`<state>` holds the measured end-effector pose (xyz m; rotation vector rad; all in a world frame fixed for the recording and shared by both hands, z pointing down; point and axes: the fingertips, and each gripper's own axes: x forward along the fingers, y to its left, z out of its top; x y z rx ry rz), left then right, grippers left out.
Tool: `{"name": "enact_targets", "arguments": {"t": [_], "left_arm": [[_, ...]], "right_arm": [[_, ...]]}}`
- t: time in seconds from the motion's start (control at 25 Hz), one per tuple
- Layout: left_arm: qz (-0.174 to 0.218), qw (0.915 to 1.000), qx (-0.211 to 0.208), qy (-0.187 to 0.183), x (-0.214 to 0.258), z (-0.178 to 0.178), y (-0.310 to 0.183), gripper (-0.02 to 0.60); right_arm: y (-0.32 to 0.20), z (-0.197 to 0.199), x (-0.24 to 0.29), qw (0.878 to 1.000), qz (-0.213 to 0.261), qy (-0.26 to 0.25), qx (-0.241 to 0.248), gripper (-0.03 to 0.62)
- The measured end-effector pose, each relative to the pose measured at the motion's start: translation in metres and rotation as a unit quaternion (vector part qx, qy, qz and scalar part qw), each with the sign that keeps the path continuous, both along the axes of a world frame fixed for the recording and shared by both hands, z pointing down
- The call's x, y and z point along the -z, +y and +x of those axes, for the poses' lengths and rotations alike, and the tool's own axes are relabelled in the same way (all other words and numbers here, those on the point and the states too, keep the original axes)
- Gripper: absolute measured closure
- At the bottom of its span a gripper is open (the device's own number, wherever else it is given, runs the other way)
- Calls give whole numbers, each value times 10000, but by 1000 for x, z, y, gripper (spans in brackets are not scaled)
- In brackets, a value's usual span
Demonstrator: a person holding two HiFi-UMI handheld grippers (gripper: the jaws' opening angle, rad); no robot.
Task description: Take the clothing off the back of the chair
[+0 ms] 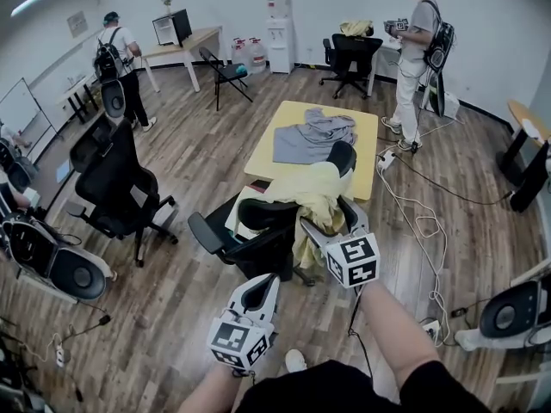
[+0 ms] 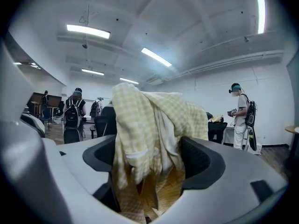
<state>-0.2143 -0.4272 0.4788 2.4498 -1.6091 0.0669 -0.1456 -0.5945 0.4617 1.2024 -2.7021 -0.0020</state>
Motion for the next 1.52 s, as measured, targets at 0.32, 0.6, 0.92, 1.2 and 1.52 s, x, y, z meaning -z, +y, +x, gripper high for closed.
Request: {"name": "enact_targets", "arguments": {"t": [0.32,0.6,0.92,1.2,1.52], "left_arm": [[20,10000,27,11,0,-5,7,563],[24,10000,41,30,2,0,17,563],[74,10000,43,-18,6,8,33,563],[181,9998,81,-68,15,16,55,563],[276,9994,138,-156,25,42,85,563]], "right_arm": [[-2,10,-4,9983,-7,308,-490,366],[10,11,-1,9989,-265,206,-323,475],[26,14,1,9970,-728,-264,70,488],[60,13,11,9884,-1082,-911,557,497],[106,25,30,9780,-1163,-1309,1134,499]]}}
